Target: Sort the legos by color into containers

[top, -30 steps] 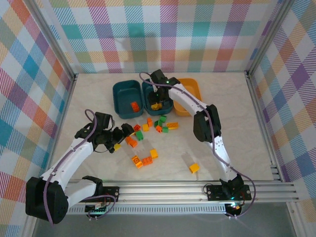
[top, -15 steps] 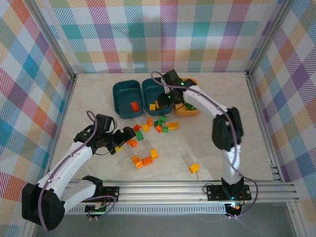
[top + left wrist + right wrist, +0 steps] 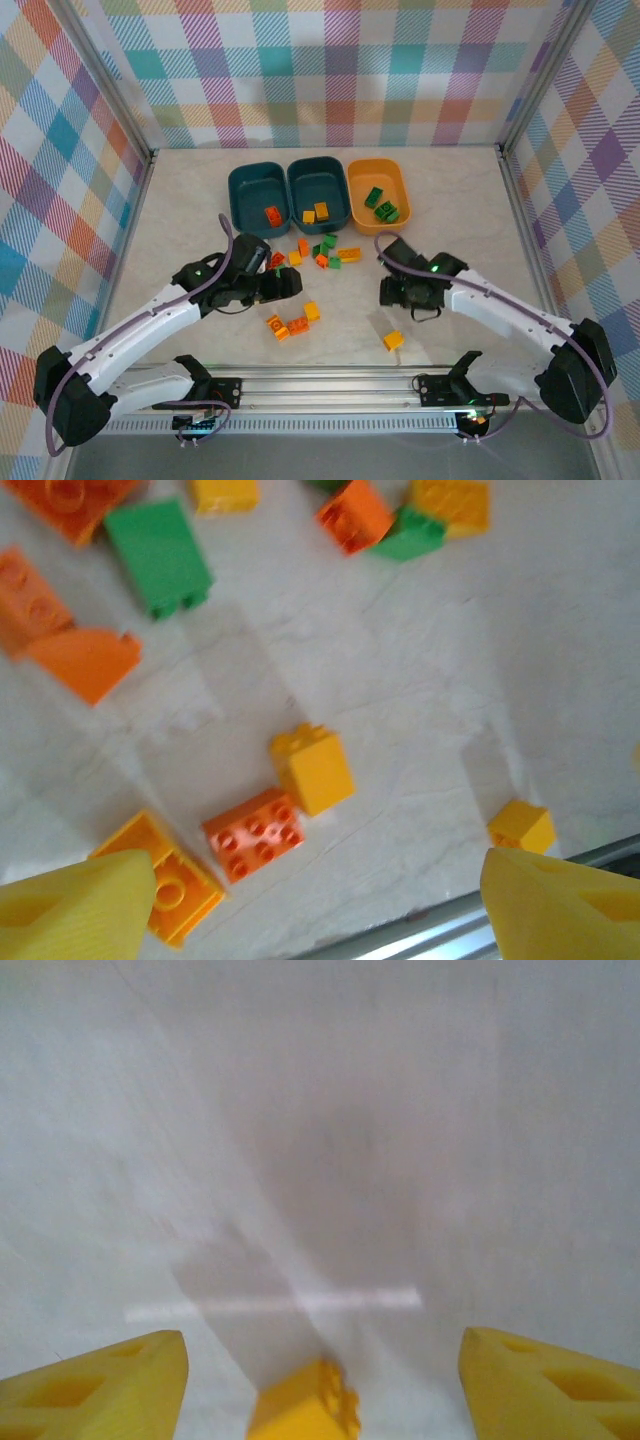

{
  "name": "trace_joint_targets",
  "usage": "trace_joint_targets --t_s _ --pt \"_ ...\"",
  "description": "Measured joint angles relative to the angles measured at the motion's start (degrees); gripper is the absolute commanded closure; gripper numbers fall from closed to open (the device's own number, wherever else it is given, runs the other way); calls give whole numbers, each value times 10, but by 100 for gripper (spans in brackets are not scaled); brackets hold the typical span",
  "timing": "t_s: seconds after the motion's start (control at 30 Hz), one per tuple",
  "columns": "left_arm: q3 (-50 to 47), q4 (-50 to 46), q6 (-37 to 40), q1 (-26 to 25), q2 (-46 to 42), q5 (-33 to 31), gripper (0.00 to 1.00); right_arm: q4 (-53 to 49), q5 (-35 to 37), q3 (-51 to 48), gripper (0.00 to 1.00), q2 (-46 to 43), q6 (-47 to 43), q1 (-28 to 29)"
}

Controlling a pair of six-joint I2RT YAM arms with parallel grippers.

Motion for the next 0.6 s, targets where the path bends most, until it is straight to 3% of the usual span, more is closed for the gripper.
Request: trace_joint_targets --t_s 0.33,0.6 --pt "13 31 0 -2 72 -10 14 2 -60 -162 23 -122 291 87" --pt "13 40 -3 -2 71 -8 13 109 -111 -185 21 -107 365 98"
